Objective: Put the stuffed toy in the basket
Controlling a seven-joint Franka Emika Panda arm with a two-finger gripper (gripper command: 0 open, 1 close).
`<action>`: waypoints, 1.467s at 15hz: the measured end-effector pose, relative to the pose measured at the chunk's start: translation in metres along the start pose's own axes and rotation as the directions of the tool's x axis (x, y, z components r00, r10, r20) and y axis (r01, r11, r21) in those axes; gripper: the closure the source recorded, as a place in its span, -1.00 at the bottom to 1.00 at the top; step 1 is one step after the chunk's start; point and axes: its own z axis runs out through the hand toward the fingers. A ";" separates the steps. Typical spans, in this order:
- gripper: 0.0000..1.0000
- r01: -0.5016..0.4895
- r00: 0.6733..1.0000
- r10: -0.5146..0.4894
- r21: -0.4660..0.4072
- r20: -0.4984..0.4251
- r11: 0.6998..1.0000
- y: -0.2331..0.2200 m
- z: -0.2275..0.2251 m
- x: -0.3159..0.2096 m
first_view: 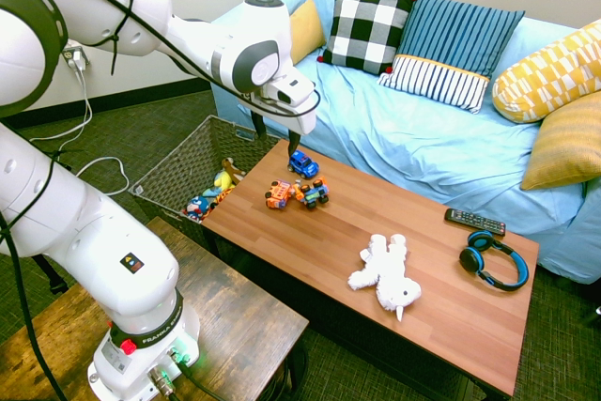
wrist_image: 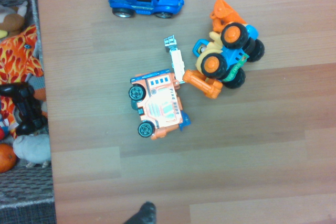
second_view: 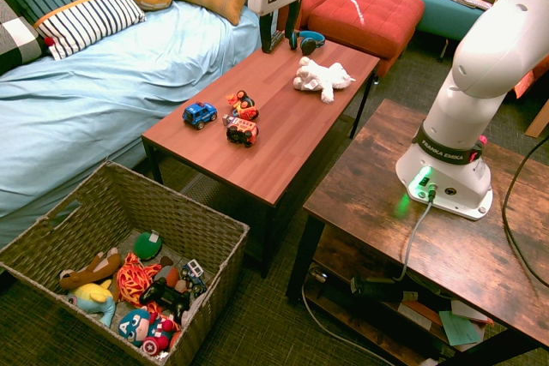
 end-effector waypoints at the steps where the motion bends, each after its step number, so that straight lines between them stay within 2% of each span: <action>1: -1.00 0.000 1.000 0.000 -0.001 0.001 1.000 -0.001 0.000 0.001; 4: -1.00 0.025 1.000 -0.025 0.004 -0.014 1.000 -0.004 -0.005 0.018; 7: -1.00 0.066 0.996 -0.065 0.015 -0.066 0.998 0.003 0.000 0.066; 10: -1.00 0.092 0.987 -0.093 -0.012 -0.129 0.996 0.033 0.021 0.110; 13: -1.00 0.072 0.983 -0.073 -0.011 -0.167 0.997 0.078 0.032 0.153; 17: -1.00 0.140 0.970 -0.141 -0.019 -0.196 0.990 0.093 0.048 0.161; 22: -1.00 0.160 0.974 -0.161 -0.016 -0.159 0.987 0.143 0.107 0.181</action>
